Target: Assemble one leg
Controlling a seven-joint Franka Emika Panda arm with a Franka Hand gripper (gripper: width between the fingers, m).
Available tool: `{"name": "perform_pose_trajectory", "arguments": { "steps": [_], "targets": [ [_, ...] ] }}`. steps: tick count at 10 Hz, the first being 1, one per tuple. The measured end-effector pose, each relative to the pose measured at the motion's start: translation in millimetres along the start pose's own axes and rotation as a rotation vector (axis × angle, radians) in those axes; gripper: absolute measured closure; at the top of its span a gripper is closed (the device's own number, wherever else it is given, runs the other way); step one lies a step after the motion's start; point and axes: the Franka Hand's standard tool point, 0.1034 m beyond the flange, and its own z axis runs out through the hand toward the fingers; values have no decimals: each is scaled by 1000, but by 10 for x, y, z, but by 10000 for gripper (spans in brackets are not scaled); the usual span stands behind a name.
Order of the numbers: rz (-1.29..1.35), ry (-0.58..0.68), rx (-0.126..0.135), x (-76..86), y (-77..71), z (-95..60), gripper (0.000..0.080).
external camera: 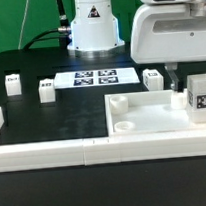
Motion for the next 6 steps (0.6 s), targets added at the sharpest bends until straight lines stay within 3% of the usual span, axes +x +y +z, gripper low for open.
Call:
{"name": "perform_pose_trajectory", "arguments": {
  "steps": [2,4,6],
  "targets": [
    [37,0,1,-1,-2,1,512],
    [95,-2,4,-8,-5,6,509],
    [398,-4,3,-8,20,9,509]
  ]
}}
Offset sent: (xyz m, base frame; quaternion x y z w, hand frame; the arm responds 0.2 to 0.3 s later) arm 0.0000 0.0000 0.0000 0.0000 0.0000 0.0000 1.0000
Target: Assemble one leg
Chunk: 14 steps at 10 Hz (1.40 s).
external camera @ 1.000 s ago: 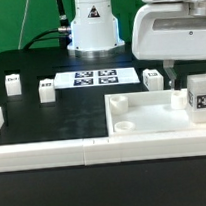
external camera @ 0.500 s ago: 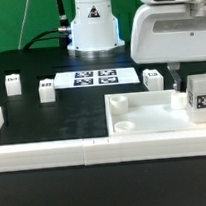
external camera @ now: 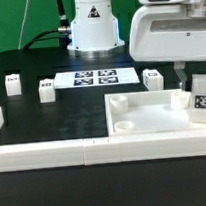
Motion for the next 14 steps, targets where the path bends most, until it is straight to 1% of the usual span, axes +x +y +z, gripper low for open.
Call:
{"name": "perform_pose_trajectory", "arguments": {
  "steps": [4,7,8,10,12,13,14],
  "targets": [
    [494,-2,3,15,38,9,508],
    [909,15,-6,-16,53,15,508],
    [1062,10,0,-23,54,18,508],
    [1287,-7,12,-17,62,19,508],
    [1288,-11,14,-22,55,20,508],
    [1264,-11,13,-26,54,24,395],
    [1223,-10,14,-27,52,24,242]
  ]
}}
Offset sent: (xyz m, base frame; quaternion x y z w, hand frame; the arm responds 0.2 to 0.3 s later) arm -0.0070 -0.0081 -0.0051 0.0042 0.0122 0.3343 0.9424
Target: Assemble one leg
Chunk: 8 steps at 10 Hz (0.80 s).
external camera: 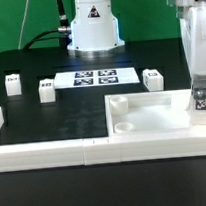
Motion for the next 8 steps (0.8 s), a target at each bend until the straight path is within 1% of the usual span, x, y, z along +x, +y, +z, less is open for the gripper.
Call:
{"name": "perform_pose_trajectory", "arguments": {
  "steps": [1,2,3,5,8],
  "targets": [
    [-18,-2,14,-25,-10,-1,242],
    [-120,3,11,-51,9,6,178],
    [-241,4,7,-61,19,14,158],
    [-437,4,19,-97,14,24,151],
    [-754,14,23,-101,-3,12,150]
  ]
}}
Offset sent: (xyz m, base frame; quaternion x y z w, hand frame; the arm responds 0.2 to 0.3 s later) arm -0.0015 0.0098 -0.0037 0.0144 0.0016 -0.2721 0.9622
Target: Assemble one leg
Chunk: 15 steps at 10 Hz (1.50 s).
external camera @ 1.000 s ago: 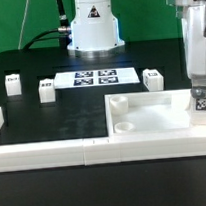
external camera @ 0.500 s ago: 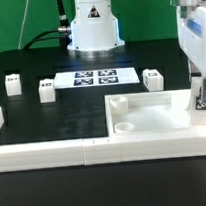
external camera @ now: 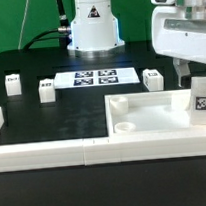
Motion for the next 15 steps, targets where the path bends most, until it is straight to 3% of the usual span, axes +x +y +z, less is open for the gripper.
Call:
{"name": "perform_pose_trajectory", "arguments": {
  "steps": [6,8,10,11,12,13,14,15],
  "targets": [
    [-533,7,2,19,-15,-15,150],
    [-769,19,-13,52,-2,-15,150],
    [-773,32,-5,62,-23,-21,150],
    [-773,32,-5,65,-22,-21,283],
    [-773,32,-5,66,-21,-21,283],
    [-773,32,-5,67,-21,-21,422],
    [-773,32,-5,67,-21,-21,508],
    [-758,32,-4,66,-21,-21,508]
  ]
}}
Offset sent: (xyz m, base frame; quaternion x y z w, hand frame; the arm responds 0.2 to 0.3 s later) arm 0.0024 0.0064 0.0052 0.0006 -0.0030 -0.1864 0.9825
